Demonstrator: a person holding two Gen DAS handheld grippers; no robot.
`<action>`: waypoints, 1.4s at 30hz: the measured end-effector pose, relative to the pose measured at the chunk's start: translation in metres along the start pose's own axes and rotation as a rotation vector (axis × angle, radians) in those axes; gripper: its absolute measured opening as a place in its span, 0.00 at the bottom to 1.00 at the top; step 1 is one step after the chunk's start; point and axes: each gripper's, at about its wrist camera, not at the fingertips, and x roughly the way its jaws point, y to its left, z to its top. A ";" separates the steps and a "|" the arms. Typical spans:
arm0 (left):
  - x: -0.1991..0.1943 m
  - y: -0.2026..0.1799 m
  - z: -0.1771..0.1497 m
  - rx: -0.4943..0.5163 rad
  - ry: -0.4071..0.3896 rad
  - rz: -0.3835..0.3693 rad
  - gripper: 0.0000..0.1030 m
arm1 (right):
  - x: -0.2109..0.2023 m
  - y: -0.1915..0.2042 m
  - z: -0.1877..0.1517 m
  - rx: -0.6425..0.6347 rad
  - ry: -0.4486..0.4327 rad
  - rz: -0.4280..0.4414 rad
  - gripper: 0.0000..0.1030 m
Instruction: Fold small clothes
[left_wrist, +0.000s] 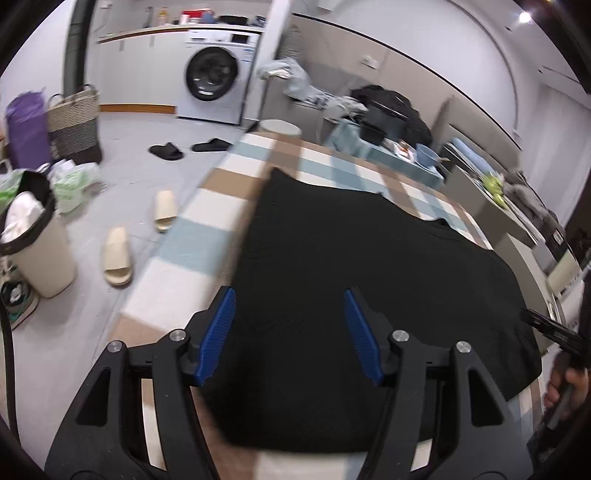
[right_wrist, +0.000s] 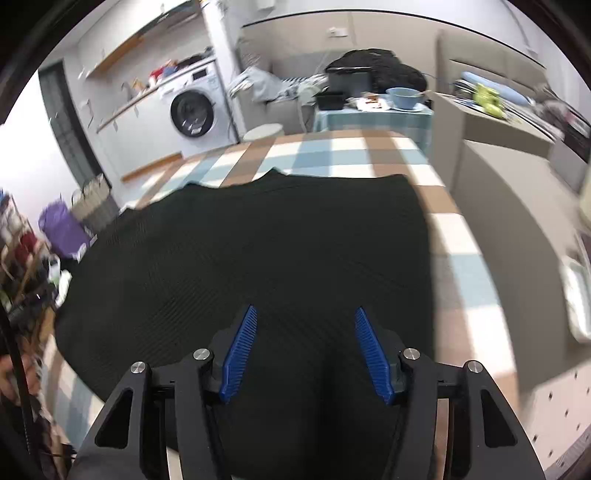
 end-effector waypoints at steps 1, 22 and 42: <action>0.007 -0.007 0.003 0.011 0.015 -0.013 0.58 | 0.009 0.005 0.003 0.002 0.017 0.018 0.56; 0.067 -0.045 -0.019 0.126 0.158 0.013 0.59 | 0.023 -0.042 -0.014 0.046 0.094 -0.156 0.58; 0.031 -0.090 -0.043 0.237 0.118 0.081 0.72 | -0.009 0.031 -0.040 -0.085 0.037 0.018 0.74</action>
